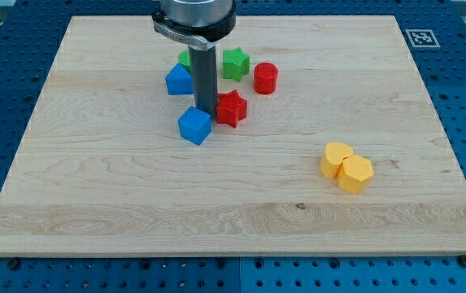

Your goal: Place the green circle to the top of the blue triangle

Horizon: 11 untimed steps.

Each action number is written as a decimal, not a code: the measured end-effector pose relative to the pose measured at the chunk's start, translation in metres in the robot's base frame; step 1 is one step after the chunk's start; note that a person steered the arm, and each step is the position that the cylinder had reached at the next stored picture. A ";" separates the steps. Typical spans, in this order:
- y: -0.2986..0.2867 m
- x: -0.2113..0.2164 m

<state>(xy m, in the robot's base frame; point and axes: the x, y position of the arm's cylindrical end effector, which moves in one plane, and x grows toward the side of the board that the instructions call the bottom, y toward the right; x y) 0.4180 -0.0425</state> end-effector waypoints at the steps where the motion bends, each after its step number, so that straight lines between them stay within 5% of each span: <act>1: 0.000 -0.045; 4: -0.001 -0.089; 11: -0.038 -0.052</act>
